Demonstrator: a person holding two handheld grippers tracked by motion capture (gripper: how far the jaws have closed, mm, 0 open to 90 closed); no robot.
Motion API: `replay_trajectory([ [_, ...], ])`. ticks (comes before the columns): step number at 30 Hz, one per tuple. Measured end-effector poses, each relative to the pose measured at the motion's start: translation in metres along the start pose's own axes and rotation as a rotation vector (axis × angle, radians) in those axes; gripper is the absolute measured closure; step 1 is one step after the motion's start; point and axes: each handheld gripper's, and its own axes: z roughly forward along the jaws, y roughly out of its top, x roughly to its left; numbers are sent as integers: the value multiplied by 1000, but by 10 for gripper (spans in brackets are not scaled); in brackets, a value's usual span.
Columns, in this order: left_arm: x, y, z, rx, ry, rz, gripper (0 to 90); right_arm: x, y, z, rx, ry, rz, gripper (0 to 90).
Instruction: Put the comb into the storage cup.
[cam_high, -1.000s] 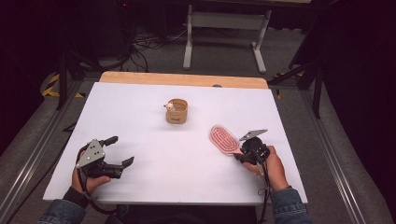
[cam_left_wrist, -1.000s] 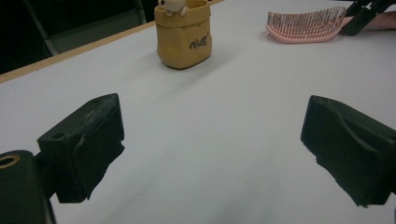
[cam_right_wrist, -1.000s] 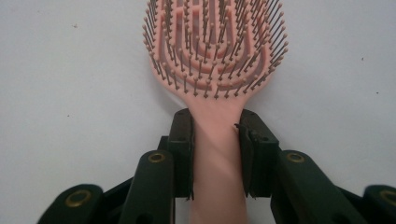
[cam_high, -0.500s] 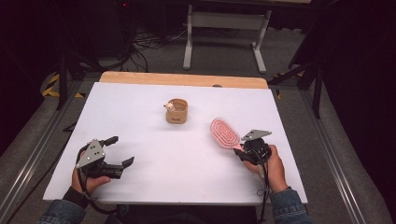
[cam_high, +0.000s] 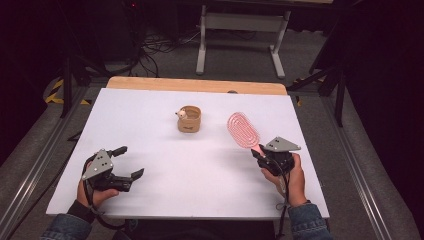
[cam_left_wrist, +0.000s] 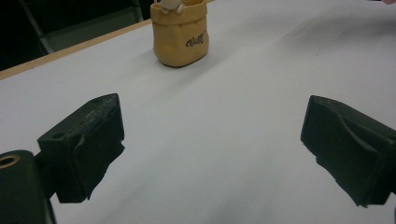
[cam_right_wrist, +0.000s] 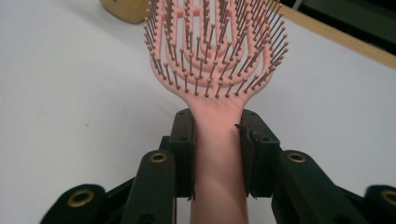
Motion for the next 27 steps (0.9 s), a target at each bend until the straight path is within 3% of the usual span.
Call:
replay_trajectory([
  [7,0,1,2,4,-13,-7,73,3,2,-7,-112,-44,10,693],
  [18,-5,14,13,-18,-48,-50,118,18,6,-9,-226,-79,3,693],
  [27,-8,34,31,-55,-135,-98,139,42,13,-1,-269,-65,-44,693],
])
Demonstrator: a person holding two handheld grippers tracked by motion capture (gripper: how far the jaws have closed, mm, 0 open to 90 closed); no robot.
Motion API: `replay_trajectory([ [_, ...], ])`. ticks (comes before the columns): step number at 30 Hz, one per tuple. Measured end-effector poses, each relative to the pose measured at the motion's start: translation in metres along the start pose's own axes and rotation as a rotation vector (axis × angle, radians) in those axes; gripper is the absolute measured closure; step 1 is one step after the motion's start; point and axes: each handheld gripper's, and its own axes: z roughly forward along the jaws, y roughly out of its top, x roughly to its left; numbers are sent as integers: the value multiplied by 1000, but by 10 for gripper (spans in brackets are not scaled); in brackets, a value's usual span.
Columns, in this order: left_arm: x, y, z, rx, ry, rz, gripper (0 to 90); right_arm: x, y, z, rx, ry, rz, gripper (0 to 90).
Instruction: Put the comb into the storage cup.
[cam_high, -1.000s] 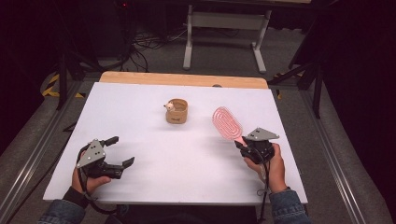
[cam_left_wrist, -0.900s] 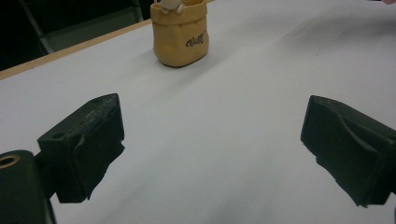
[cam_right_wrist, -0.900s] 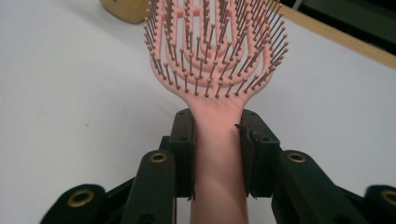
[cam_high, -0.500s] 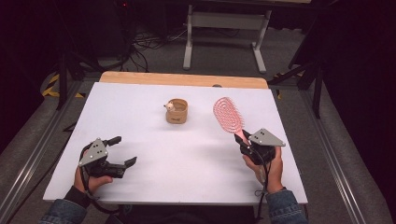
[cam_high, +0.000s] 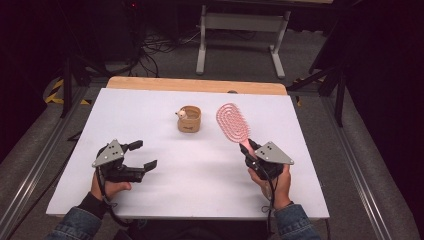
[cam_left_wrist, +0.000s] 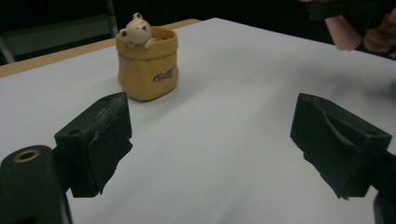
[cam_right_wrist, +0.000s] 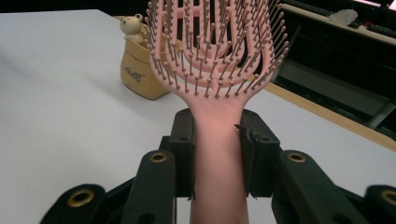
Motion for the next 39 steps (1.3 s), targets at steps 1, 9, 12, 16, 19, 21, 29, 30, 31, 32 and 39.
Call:
replay_trajectory([
  [1,-2,3,5,-12,-18,-8,140,3,0,1,1,7,-6,694],
  [9,-20,21,36,-19,-122,-9,176,32,2,14,-8,73,-22,694],
  [12,-27,25,49,-28,-160,-22,185,43,3,18,-11,103,-28,694],
  [16,-33,29,59,-39,-189,-37,197,58,3,22,-16,135,-42,694],
  [19,-35,30,65,-60,-219,-67,215,68,5,24,-27,155,-60,694],
  [21,-37,31,68,-65,-227,-78,228,75,5,25,-28,164,-75,693],
  [29,-34,32,75,-100,-246,-142,293,91,5,28,-39,162,-125,695],
  [30,-34,32,76,-102,-242,-148,301,91,5,29,-38,162,-127,695],
  [31,-34,32,77,-110,-238,-154,312,92,4,29,-39,160,-132,695],
  [32,-34,32,77,-112,-242,-164,339,94,4,29,-38,156,-147,695],
  [39,-35,32,78,-156,-243,-186,486,101,4,31,-40,132,-206,696],
])
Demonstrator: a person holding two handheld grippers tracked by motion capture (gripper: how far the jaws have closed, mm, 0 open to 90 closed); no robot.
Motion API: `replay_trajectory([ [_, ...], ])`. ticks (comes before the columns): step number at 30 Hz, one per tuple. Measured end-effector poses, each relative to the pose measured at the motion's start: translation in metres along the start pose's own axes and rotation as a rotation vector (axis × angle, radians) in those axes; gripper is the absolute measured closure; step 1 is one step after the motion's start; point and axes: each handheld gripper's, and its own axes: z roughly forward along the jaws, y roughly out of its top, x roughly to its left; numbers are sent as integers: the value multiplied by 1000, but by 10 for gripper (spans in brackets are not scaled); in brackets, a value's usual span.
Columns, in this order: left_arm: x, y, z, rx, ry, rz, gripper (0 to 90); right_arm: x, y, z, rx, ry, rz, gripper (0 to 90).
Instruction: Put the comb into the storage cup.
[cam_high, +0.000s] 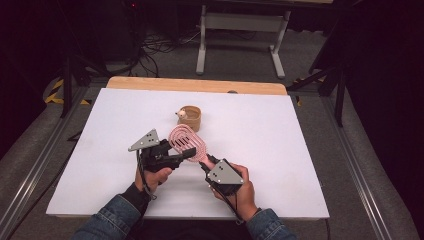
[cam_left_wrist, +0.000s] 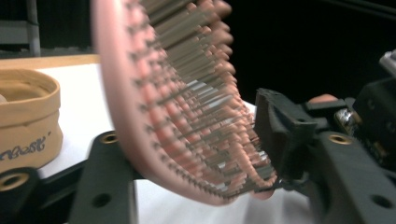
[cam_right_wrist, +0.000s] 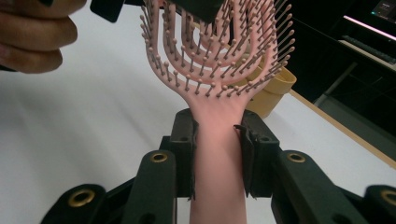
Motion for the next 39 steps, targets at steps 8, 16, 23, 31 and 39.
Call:
replay_trajectory([
  [8,-9,-1,-5,-16,-69,34,610,5,-1,2,13,-15,-35,695],
  [16,-17,5,-9,0,-47,91,628,3,-5,0,3,0,-6,670],
  [23,-12,11,-21,-19,-6,112,629,-2,-10,-3,-9,34,18,640],
  [31,-3,22,-43,-65,34,118,630,-19,-16,-13,-65,53,83,585],
  [39,1,28,-53,-72,63,137,629,-24,-17,-16,-75,38,72,467],
])
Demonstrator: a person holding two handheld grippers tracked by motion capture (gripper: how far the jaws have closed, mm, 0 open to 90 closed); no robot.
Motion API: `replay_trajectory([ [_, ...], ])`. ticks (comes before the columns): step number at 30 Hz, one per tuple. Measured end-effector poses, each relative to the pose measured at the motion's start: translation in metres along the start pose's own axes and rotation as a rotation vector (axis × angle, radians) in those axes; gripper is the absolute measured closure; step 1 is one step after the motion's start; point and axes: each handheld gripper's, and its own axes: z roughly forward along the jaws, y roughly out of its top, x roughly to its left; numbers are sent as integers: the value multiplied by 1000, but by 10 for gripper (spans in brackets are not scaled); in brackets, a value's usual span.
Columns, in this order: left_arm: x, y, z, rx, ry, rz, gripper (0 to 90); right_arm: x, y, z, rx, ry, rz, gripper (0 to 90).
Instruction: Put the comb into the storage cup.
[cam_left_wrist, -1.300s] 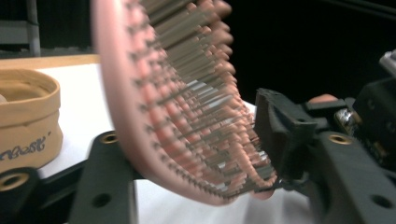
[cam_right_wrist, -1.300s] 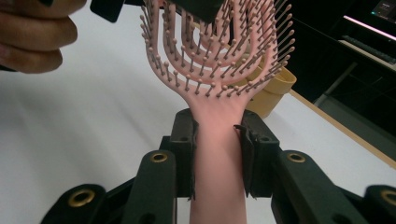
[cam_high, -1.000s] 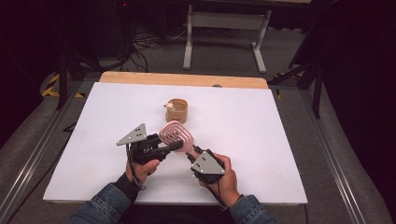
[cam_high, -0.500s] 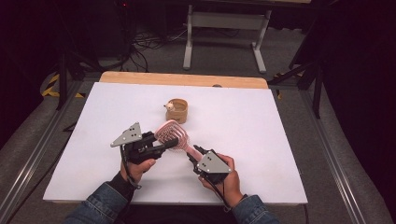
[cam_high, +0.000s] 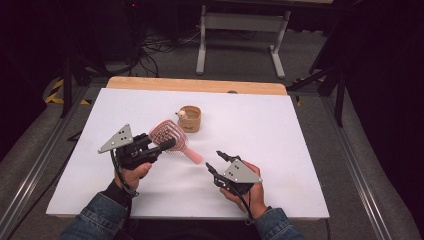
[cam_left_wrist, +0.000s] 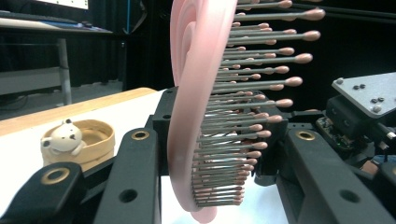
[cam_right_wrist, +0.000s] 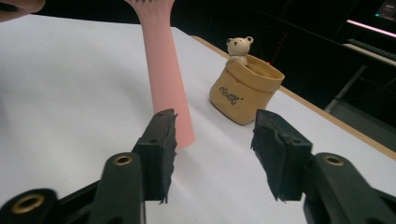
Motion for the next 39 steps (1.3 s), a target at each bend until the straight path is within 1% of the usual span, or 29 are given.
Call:
replay_trajectory([
  [2,1,0,0,-1,3,0,629,-2,0,-1,0,-5,2,413],
  [4,1,0,0,1,8,3,629,-4,-1,-2,-4,-19,8,367],
  [6,1,0,-1,3,12,2,629,-6,-2,-4,-7,-25,13,333],
  [8,2,0,-1,4,16,6,629,-9,-3,-6,-8,-49,15,294],
  [10,2,0,-2,5,17,9,629,-12,-4,-8,-12,-60,25,270],
  [11,2,0,-2,6,19,10,629,-14,-4,-10,-13,-72,27,250],
  [13,2,1,-3,7,27,17,629,-16,-5,-11,-11,-81,30,231],
  [16,3,1,-4,4,26,22,630,-21,-8,-16,-20,-94,39,199],
  [19,3,2,-6,0,36,21,629,-26,-11,-21,-26,-103,52,155],
  [20,4,2,-6,-2,37,23,629,-27,-12,-22,-25,-104,56,141],
  [21,4,2,-7,-3,41,21,629,-28,-13,-22,-15,-117,54,125],
  [22,5,3,-7,-4,42,22,629,-29,-13,-23,3,-121,45,110],
  [24,5,3,-8,-5,46,14,629,-30,-15,-24,11,-129,36,97],
  [26,5,3,-9,-5,50,14,629,-31,-17,-27,13,-122,38,67],
  [28,7,4,-11,-13,55,23,629,-31,-19,-29,13,-126,31,51],
  [30,7,5,-12,-13,60,20,629,-32,-20,-31,17,-118,27,44],
  [33,8,7,-14,-17,72,39,629,-32,-23,-33,22,-122,26,44],
  [34,8,7,-14,-11,77,36,629,-32,-24,-32,26,-129,24,44],
  [35,8,8,-15,-13,83,46,629,-32,-25,-32,31,-133,18,44],
  [36,8,9,-15,-10,84,45,630,-32,-26,-32,32,-132,17,44],
  [37,9,10,-15,-12,86,55,629,-31,-27,-32,35,-127,18,44],
  [39,10,12,-16,-17,93,61,630,-31,-27,-31,40,-133,13,47],
])
